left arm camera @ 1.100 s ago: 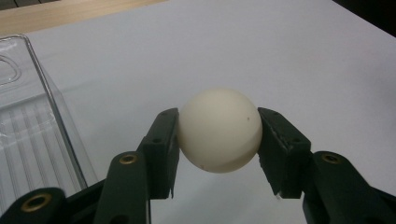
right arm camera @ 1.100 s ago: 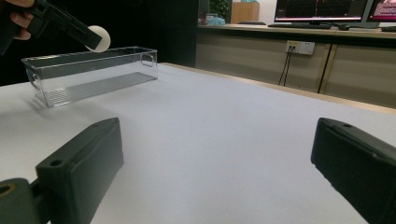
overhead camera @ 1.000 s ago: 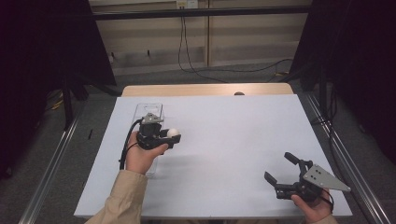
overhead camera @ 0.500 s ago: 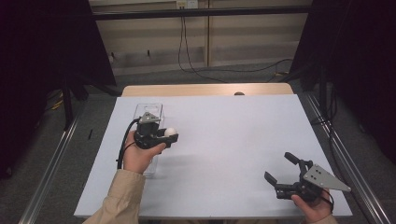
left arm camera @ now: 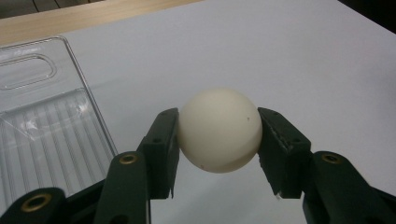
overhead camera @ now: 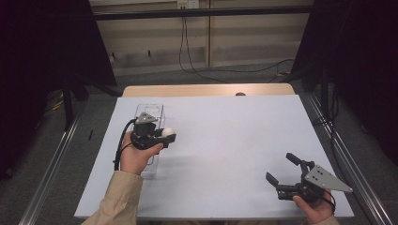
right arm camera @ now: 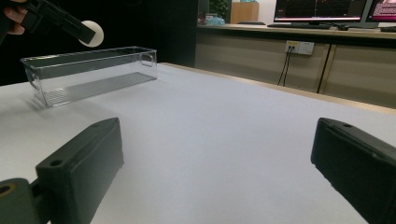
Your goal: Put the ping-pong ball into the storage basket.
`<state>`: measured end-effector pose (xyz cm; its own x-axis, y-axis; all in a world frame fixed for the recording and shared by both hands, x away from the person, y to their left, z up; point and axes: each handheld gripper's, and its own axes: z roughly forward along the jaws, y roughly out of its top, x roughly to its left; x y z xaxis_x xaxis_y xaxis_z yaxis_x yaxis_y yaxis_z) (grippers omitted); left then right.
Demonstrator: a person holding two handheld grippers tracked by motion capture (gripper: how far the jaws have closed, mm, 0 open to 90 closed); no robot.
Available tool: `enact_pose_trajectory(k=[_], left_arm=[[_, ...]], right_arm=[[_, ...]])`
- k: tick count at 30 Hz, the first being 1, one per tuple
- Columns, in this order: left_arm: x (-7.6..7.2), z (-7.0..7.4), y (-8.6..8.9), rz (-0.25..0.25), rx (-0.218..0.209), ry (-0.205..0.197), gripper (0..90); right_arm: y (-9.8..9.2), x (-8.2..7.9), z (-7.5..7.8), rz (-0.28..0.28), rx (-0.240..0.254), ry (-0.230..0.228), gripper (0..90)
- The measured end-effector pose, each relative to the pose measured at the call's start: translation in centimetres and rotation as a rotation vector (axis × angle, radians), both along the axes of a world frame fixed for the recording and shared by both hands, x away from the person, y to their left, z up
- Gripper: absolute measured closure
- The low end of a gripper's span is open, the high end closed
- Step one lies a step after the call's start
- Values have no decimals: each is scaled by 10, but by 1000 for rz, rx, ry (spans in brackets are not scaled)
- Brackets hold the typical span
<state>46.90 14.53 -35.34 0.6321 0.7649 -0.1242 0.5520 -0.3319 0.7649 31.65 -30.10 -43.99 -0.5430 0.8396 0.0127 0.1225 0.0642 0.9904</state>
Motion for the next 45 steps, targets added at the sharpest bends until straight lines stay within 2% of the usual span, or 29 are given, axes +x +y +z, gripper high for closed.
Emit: enact_pose_trajectory(k=[25,27,37,39,41,45], left_arm=[[0,0,11,28,-21,-9,513],[0,0,12,24,-11,-7,513],[0,-2,20,46,-9,-9,513],[0,-3,22,56,-25,-11,513],[0,-3,26,53,-15,-12,513],[0,-5,29,77,-18,-13,513]], right_arm=[[-1,0,0,-4,6,1,19],[-1,0,0,-4,6,0,19],[0,0,0,-4,4,1,19],[0,0,0,-3,4,2,19],[0,0,0,-2,4,0,19],[0,0,0,-3,3,1,19]])
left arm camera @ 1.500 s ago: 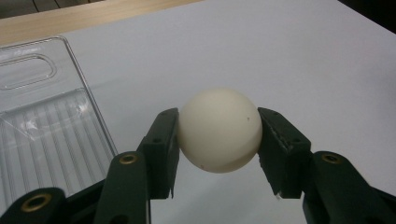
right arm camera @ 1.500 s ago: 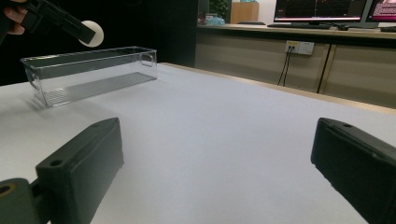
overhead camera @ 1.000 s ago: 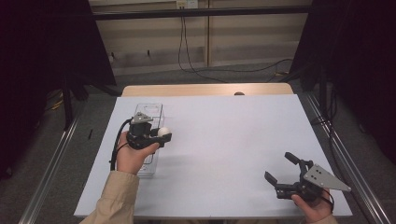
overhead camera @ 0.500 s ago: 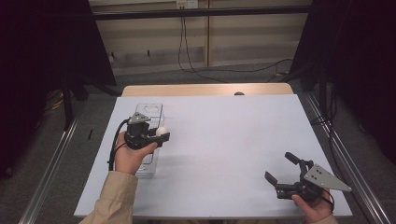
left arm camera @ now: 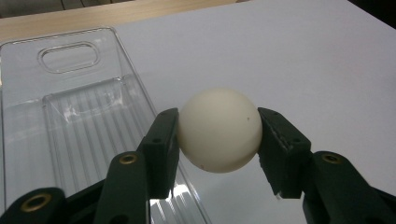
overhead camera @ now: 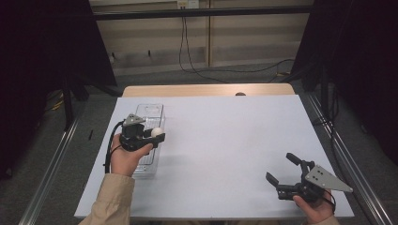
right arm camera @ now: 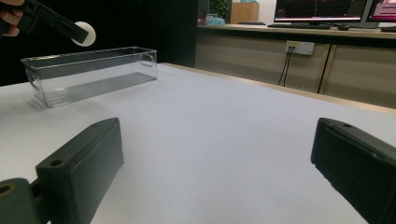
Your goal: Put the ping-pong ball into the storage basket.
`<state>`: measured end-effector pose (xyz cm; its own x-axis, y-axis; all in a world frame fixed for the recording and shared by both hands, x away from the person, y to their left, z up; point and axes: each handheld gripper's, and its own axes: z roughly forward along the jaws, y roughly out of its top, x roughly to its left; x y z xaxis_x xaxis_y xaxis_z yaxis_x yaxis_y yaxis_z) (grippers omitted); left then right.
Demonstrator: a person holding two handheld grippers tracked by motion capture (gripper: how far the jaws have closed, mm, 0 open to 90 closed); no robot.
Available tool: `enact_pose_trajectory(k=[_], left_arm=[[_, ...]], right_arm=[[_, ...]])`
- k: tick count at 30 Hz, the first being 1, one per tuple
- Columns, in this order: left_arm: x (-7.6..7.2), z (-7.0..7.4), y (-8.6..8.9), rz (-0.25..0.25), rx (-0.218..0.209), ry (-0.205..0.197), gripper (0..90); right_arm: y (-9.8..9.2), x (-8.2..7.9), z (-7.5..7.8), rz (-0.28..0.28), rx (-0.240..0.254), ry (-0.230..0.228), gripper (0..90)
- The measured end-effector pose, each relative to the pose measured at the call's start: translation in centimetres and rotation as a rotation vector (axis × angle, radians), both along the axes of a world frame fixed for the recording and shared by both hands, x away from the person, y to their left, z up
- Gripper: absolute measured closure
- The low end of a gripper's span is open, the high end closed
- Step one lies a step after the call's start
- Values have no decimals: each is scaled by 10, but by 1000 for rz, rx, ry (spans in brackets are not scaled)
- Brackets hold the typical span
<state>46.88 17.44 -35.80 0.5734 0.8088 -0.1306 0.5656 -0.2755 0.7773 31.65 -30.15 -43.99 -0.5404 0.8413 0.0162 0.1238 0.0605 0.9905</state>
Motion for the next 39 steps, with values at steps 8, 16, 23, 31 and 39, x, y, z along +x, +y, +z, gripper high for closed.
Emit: enact_pose_trajectory(k=[8,16,23,31,39], left_arm=[[0,-5,5,39,-19,-3,513],[1,-9,14,64,3,-1,513],[2,-16,19,83,8,3,512],[4,-21,26,107,28,-2,512],[3,-23,33,156,33,-22,474]], right_arm=[[0,0,0,3,3,0,19],[1,0,0,6,3,-4,19],[1,0,0,9,3,-4,19],[0,0,0,7,5,-6,18],[1,1,0,5,12,-5,19]])
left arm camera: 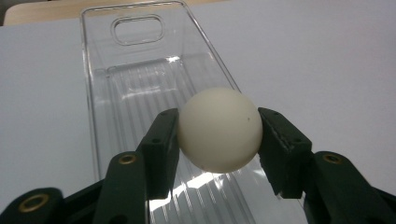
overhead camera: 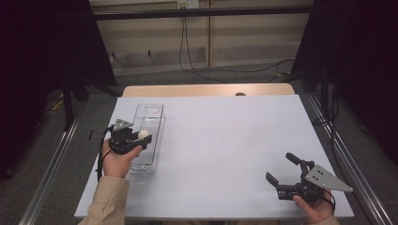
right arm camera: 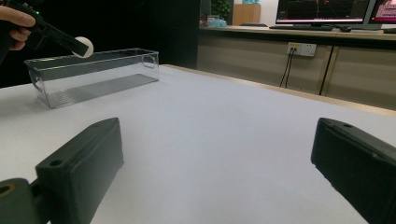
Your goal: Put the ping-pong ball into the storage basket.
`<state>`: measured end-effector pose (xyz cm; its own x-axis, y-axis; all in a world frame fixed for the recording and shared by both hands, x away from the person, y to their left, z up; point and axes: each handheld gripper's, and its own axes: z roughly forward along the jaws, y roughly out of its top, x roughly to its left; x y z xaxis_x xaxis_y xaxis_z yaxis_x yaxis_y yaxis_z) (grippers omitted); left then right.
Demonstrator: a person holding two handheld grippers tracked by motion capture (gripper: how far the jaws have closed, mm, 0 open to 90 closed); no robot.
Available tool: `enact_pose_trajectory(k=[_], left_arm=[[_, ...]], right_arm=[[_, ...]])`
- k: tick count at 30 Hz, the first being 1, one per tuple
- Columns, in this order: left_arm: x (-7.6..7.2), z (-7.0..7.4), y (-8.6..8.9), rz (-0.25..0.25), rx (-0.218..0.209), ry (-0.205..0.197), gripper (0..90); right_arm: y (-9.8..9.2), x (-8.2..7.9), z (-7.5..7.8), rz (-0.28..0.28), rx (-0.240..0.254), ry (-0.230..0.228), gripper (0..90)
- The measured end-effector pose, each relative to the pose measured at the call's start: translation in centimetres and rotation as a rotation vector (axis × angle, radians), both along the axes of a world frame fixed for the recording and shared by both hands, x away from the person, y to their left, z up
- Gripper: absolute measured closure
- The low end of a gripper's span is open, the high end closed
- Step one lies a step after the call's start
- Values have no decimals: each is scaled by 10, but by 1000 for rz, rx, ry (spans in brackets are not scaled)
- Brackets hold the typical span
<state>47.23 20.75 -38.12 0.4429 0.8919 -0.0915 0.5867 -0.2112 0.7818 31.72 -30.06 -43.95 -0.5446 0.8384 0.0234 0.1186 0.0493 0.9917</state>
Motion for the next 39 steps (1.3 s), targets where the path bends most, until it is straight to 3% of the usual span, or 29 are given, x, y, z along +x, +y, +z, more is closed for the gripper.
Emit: enact_pose_trajectory(k=[9,14,20,39], left_arm=[[-7,0,4,26,-25,-49,341],[-13,-1,5,14,-57,-74,289],[-22,-4,10,39,-94,-108,235],[-41,-6,9,27,-114,-219,123]], right_arm=[[0,0,0,6,-8,1,18],[0,0,0,4,-6,-1,19],[1,-1,0,1,-7,1,18],[1,-1,0,2,-15,2,19]])
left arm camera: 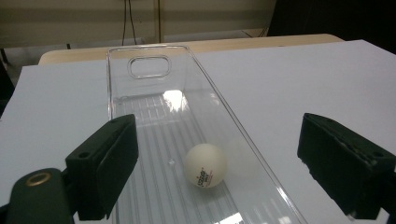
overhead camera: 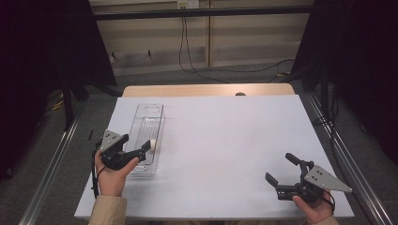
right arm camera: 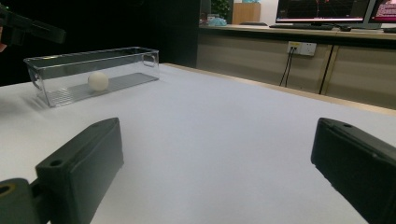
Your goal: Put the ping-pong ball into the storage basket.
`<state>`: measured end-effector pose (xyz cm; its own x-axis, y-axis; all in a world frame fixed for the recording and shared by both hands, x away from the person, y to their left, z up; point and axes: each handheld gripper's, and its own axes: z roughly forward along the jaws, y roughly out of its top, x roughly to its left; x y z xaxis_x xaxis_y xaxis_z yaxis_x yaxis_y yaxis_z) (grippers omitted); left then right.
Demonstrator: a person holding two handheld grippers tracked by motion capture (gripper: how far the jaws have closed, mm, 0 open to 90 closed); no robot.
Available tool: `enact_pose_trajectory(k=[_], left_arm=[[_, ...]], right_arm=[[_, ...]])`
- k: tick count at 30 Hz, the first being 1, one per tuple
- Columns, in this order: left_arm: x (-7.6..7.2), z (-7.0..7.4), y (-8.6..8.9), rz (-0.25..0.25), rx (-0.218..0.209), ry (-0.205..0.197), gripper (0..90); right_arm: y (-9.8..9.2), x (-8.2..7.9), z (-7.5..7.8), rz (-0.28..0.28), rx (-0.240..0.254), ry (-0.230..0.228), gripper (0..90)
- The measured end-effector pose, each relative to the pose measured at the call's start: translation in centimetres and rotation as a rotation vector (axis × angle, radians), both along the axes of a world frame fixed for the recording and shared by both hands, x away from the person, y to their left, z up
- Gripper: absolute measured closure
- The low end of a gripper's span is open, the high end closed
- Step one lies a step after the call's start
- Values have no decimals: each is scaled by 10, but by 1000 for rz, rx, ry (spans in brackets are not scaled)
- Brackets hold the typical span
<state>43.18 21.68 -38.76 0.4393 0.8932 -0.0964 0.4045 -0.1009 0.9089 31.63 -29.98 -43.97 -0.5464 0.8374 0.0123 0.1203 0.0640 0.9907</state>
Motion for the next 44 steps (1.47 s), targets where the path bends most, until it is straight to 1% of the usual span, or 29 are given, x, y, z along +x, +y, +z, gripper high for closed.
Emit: enact_pose_trajectory(k=[1,2,3,4,7,10,11,12,13,15,16,18,20,21,23,27,29,31,32,34,35,37,40,43,44], left_arm=[[-1,0,0,1,1,-4,119],[-1,-1,0,-3,-8,-7,114],[-2,-1,-1,5,-5,-7,112],[-3,-2,-1,-4,-11,-8,108],[-5,-3,-1,0,-8,-14,105],[-7,-5,0,-4,-18,-19,98],[-8,-5,0,-2,-8,-20,97],[-9,-6,1,-7,-15,-21,95],[-10,-6,1,2,-7,-25,95],[-11,-7,1,-4,-13,-26,91],[-12,-8,1,3,-11,-29,90],[-13,-9,2,5,-16,-29,88],[-14,-10,3,3,-12,-31,84],[-15,-11,4,-2,-16,-33,83],[-16,-12,3,2,-21,-33,81],[-19,-13,6,1,-15,-41,78],[-20,-13,6,1,-21,-49,75],[-21,-13,6,3,-14,-55,73],[-22,-14,6,-4,-20,-55,71],[-23,-15,6,0,-27,-62,70],[-24,-15,7,3,-20,-67,69],[-26,-16,6,0,-35,-73,64],[-27,-16,5,-2,-32,-86,62],[-28,-17,5,-6,-46,-98,57],[-29,-16,5,-6,-42,-98,56]], right_arm=[[0,0,0,1,1,1,19],[0,0,0,-1,8,3,19],[0,0,0,-1,3,0,19],[0,0,0,0,-1,-2,19],[0,0,0,0,3,1,19],[0,0,0,0,3,2,18],[0,0,0,3,0,2,19],[0,0,0,1,0,2,19],[0,0,0,0,-1,0,19],[0,0,0,2,1,3,18],[0,0,0,3,0,3,18],[0,0,0,2,1,3,19],[0,0,0,2,0,2,19],[0,0,0,2,0,1,18],[0,0,0,2,1,3,19],[0,0,0,1,-2,-2,18],[0,0,0,3,-3,-3,18],[0,0,0,1,-1,1,18],[1,0,0,-5,5,1,19],[1,0,0,-3,5,3,18],[0,0,0,1,2,1,19],[0,0,0,3,-1,0,19],[1,0,0,-2,3,-2,18],[0,0,0,4,0,0,19],[0,0,0,-3,7,3,19]])
